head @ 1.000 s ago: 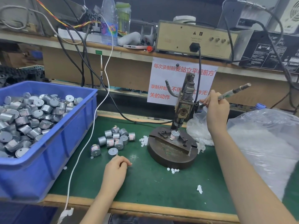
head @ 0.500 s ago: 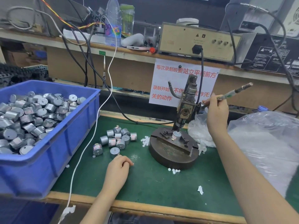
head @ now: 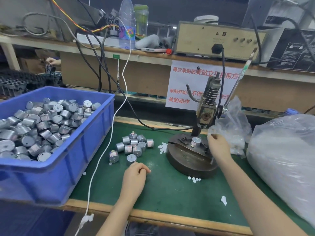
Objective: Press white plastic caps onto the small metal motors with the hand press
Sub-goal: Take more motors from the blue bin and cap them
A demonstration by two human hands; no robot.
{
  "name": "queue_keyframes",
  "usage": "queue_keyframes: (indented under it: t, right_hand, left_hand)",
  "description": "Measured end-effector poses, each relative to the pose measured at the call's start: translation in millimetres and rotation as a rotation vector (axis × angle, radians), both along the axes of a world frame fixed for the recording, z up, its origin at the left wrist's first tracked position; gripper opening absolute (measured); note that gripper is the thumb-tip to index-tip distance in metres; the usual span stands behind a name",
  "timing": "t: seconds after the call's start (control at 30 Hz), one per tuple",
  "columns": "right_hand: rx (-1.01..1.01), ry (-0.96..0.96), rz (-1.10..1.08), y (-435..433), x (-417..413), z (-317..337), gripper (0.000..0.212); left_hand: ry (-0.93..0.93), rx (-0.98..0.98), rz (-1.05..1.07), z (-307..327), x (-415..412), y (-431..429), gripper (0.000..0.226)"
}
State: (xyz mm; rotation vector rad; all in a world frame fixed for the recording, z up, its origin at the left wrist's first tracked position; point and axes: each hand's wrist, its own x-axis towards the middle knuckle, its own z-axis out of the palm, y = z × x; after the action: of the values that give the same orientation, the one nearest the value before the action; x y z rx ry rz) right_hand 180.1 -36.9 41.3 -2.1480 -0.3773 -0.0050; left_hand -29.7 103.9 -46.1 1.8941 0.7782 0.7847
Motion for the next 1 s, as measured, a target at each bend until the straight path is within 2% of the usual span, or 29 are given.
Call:
queue_keyframes:
  t: [0.13, 0.23, 0.43, 0.67, 0.87, 1.0]
  right_hand:
    - [-0.109, -0.14, 0.165, 14, -12, -18, 0.032]
    - [-0.162, -0.22, 0.176, 18, -14, -22, 0.041]
    - [-0.217, -0.445, 0.161, 12, -17, -28, 0.031]
    - [-0.074, -0.4, 0.186, -18, -39, -39, 0.032]
    - [-0.05, -0.336, 0.244, -56, -66, -54, 0.026]
    - [-0.055, -0.329, 0.186, -80, -65, -60, 0.025]
  left_hand:
    - [0.02, -0.003, -0.003, 0, 1, 2, 0.042]
    - [0.026, -0.015, 0.006, 0, 1, 3, 0.041]
    - [0.02, -0.008, 0.011, 1, 1, 2, 0.041]
    - [0.024, -0.002, 0.014, 2, 1, 1, 0.04]
    - [0.021, 0.001, 0.024, 2, 0, 0, 0.038]
    - [0.03, 0.009, 0.029, 3, 1, -1, 0.039]
